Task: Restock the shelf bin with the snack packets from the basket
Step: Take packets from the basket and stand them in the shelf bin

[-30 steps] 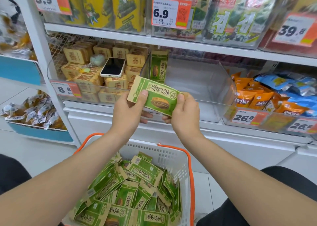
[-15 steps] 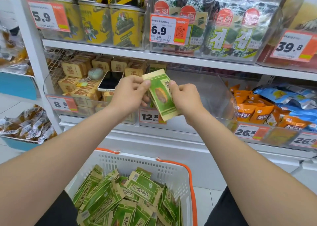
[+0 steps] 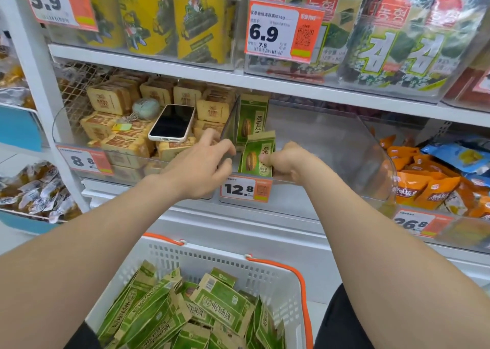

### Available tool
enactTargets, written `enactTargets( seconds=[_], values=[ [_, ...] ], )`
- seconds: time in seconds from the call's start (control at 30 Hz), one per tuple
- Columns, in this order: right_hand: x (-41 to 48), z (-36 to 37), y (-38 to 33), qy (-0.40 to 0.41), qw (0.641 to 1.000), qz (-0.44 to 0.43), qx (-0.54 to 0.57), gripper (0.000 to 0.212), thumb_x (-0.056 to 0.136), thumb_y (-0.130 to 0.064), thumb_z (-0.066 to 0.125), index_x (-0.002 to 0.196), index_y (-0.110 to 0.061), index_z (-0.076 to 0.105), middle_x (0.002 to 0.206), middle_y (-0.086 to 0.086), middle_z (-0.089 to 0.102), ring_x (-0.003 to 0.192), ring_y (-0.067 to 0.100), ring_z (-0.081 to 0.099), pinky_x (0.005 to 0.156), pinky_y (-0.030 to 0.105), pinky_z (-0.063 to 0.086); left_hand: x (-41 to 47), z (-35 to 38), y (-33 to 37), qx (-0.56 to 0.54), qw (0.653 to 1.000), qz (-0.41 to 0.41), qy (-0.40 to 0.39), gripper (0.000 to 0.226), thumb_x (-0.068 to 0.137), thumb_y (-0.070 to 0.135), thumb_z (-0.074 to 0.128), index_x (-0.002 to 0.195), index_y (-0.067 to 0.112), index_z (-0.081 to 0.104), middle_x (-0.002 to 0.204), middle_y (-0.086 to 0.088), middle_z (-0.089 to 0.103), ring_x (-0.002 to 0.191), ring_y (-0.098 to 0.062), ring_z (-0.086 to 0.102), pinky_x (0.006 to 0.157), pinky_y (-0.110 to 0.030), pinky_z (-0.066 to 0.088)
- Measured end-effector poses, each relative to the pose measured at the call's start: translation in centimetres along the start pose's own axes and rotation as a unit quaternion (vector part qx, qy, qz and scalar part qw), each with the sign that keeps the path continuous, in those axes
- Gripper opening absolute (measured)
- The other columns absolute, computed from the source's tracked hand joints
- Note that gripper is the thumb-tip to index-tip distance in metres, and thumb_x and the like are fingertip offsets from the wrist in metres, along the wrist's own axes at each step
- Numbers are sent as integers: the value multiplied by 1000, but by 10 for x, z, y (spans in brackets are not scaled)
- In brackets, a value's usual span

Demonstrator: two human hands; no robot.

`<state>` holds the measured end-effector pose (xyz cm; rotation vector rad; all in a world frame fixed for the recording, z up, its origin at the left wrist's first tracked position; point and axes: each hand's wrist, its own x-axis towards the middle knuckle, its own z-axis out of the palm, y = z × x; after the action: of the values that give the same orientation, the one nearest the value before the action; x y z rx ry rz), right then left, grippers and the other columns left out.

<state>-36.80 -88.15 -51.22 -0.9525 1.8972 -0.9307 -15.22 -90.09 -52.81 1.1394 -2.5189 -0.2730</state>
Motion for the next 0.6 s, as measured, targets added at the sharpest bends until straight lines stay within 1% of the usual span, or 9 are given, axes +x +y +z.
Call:
enactTargets(
  seconds=[0.07,0.1,0.13,0.2,0.27,0.33,0.47,0.53,0.6],
  values=[
    [2,4,-3,-2,996,-1,-87,17,99,-16,69,98,-10,53,109,13,70,93,25,71,84,41,63,2,0,-2,10,1000,8,0,25,105,38,41,125,30,54,132,-1,35,87,-20,61,85,-45,55],
    [2,6,-5,-4,991,4,-132,16,99,-21,67,94,-11,55,106,13,67,93,26,67,89,43,62,2,1,-2,15,1000,11,0,25,104,39,40,123,31,53,131,0,34,83,-20,62,82,-46,56],
    [0,7,-9,-14,984,11,-175,18,98,-27,68,99,-12,58,108,12,65,98,27,65,93,44,60,3,1,-3,20,1000,13,1,24,103,40,39,121,31,53,128,0,33,80,-21,62,80,-46,56],
    [2,11,-14,-45,975,17,-217,36,94,-37,75,116,-12,59,120,10,61,108,28,63,95,42,57,6,4,-4,25,999,21,6,21,102,39,40,116,30,53,125,0,32,75,-24,62,77,-47,56],
    [4,16,-17,-58,973,1,-222,41,91,-38,80,114,-15,54,123,7,59,113,28,61,96,39,54,7,5,-6,24,999,25,12,19,103,38,42,115,29,53,126,-2,33,74,-26,62,75,-46,56],
    [8,20,-17,-58,976,-7,-210,45,89,-36,83,116,-13,56,124,4,59,120,27,59,99,39,51,8,6,-8,21,999,28,18,18,104,37,44,116,27,54,126,-3,34,71,-26,60,72,-42,54],
    [21,31,-15,-86,981,19,-173,52,84,-26,87,126,-11,60,120,3,58,119,27,59,96,38,50,6,7,-9,26,999,36,26,21,104,35,44,118,24,56,125,-5,35,66,-24,55,65,-37,44],
    [28,36,-13,-101,982,32,-157,58,79,-22,89,130,-12,64,130,5,66,122,31,63,104,45,52,5,7,-9,25,999,37,25,21,104,35,44,118,24,56,124,-5,34,64,-24,54,65,-38,46],
    [34,38,-11,-111,979,27,-166,57,81,-19,85,134,-14,64,138,10,65,126,33,61,109,50,50,5,6,-8,25,999,38,25,23,104,36,42,117,24,55,122,-3,33,63,-24,53,66,-40,48]
  ],
)
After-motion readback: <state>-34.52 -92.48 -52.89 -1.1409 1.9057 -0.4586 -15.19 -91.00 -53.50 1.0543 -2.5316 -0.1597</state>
